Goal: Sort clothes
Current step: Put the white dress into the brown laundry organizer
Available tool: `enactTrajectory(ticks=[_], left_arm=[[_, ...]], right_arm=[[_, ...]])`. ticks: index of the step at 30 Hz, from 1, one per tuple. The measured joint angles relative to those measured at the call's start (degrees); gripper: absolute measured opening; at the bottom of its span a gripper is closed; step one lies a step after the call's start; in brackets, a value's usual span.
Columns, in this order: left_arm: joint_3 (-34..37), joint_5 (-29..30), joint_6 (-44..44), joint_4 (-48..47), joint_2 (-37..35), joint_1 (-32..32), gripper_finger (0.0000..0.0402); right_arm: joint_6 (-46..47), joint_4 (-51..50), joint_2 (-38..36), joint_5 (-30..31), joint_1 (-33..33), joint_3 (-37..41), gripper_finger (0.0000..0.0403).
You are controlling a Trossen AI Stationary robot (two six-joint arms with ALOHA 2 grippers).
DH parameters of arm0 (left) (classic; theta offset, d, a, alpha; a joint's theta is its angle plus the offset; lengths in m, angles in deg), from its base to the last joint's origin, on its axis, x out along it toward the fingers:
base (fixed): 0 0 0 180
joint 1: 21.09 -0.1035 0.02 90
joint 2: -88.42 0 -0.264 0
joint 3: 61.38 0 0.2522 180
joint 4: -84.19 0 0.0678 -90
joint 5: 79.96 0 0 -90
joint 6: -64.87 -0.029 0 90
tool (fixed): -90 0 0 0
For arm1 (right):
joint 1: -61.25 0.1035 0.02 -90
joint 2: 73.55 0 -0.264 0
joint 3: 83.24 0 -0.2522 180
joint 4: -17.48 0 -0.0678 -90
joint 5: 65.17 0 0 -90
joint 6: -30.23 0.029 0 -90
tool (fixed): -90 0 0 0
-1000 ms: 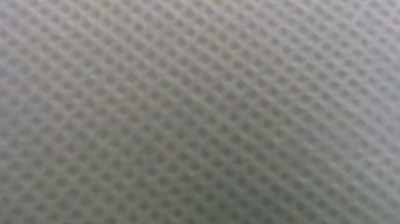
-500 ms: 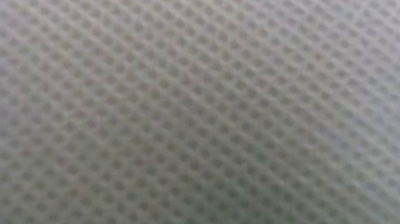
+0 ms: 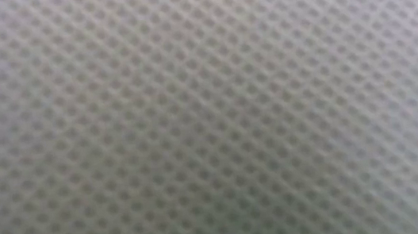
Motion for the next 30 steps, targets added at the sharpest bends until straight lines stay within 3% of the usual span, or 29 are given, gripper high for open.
enactTrajectory(ticks=[9, 16, 19, 22, 24, 26, 30], left_arm=[[0.11, -2.36, 3.73, -0.67, -0.78, 0.03, 0.0213], [0.13, -13.57, 3.72, -0.66, -0.39, 0.19, 0.0213], [0.15, -20.77, 3.63, -0.6, 0.2, 0.73, 0.0213], [0.15, -32.83, 3.64, -0.27, 1.21, 2.3, 0.0213], [0.15, -36.83, 3.73, 0.65, 2.06, 4.85, 0.0212], [0.15, -36.18, 3.6, 1.18, 3.26, 9.57, 0.0208], [0.21, -26.64, 2.67, 3.59, 5.84, 22.31, 0.0183]], right_arm=[[-1.09, 2.77, 1.92, 3.28, 0.91, -0.22, 0.0229], [-3.27, 3.79, -0.45, 6.31, 1.78, -0.24, 0.03], [-3.31, 4.15, -2.09, 6.32, 1.78, -0.26, 0.0312], [-3.33, 4.16, -3.83, 6.34, 1.75, -0.26, 0.0313], [-3.43, 3.37, -5.37, 6.34, 1.73, -0.26, 0.0308], [-3.92, 0.81, -7.19, 6.37, 1.72, -0.26, 0.0297], [-4.34, -8.5, -11.93, 11.08, 1.62, -0.26, 0.0264]])
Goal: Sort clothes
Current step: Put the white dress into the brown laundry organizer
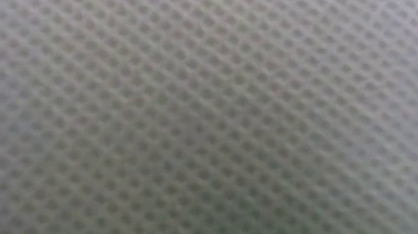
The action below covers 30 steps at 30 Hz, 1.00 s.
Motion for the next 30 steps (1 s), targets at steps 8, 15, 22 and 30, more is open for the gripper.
enactTrajectory(ticks=[8, 15, 22, 30], left_arm=[[-0.34, 33.75, -0.87, 2.22, 6.52, 25.41, 0.0065], [-0.49, 44.67, 4.25, 12.81, 16.02, 33.84, 0.0002], [-0.49, 47.42, 9.95, 15.44, 25.66, 34.99, 0.0], [-0.49, 44.46, 18.24, 12.92, 33.6, 36.74, 0.0]], right_arm=[[1.14, -17.7, -10.21, 15.39, 0.89, 0.07, 0.0149], [-4.74, -19.47, -17.16, 15.7, 1.5, 0.24, 0.002], [-5.79, -22.49, -22.76, 15.67, 1.49, 0.24, 0.001], [-5.05, -23.5, -25.9, 15.67, 1.49, 0.26, 0.0009]])
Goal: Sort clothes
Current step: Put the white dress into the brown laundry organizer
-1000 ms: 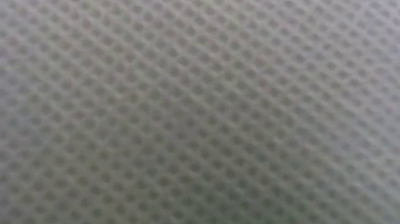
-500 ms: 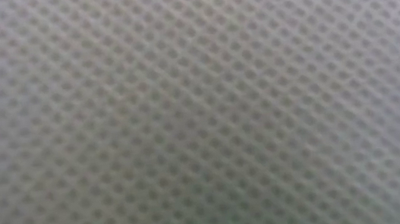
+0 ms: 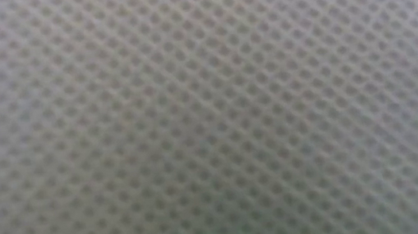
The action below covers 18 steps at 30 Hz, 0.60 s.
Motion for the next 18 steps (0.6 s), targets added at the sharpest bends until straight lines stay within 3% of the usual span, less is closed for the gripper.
enactTrajectory(ticks=[8, 13, 18], left_arm=[[0.02, -1.81, 12.47, -14.55, 4.77, 0.81, 0.0], [0.2, -2.14, 13.72, -17.27, 6.47, 0.97, 0.0], [1.74, -8.93, 15.11, -19.33, 7.28, 1.55, 0.0]], right_arm=[[-0.25, 0.31, 1.59, 0.02, 0.0, 0.0, 0.0009], [-0.48, 0.36, 3.83, 0.02, 0.0, 0.07, 0.0009], [-1.1, 0.38, 5.95, 0.0, 0.0, 0.11, 0.0009]])
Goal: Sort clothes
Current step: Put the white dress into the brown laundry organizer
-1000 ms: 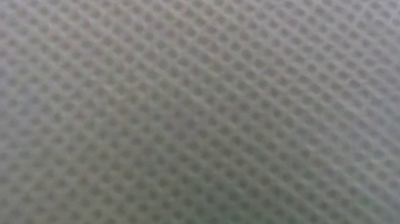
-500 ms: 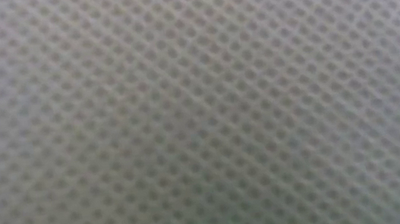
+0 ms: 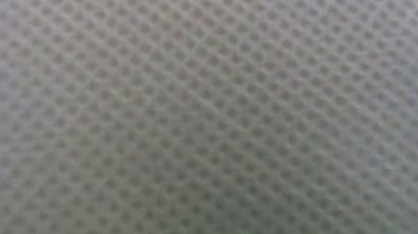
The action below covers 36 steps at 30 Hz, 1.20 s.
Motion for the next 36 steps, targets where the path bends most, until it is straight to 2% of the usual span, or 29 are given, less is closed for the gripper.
enactTrajectory(ticks=[8, 13, 16, 20, 24, 31, 36], left_arm=[[11.14, -9.75, 4.65, 2.18, -1.27, 1.92, 0.0], [20.88, -14.9, 5.3, 16.29, -2.87, 2.06, 0.0], [25.96, -15.26, 6.44, 23.69, -3.8, 2.06, 0.0], [28.58, -15.2, 6.51, 26.19, -4.48, 2.06, 0.0], [25.59, -15.21, 4.29, 22.71, -4.75, 2.04, 0.0], [10.79, -15.32, -1.6, 9.23, -4.88, 2.09, 0.0], [1.8, -17.27, -2.64, -2.56, -4.88, 2.09, 0.0]], right_arm=[[0.2, -0.02, 1.44, 0.0, 0.0, 0.02, 0.001], [1.78, -0.02, 1.44, 0.02, 0.0, 0.02, 0.001], [2.95, -0.04, 1.44, 0.02, 0.0, 0.02, 0.0011], [3.37, -0.03, 1.44, 0.09, 0.0, 0.02, 0.0012], [3.77, -0.02, 1.44, 0.45, 0.0, 0.02, 0.0012], [3.89, 0.05, 1.44, 0.48, 0.0, 0.02, 0.0012], [4.47, 0.04, 1.44, 0.48, 0.0, 0.02, 0.0012]])
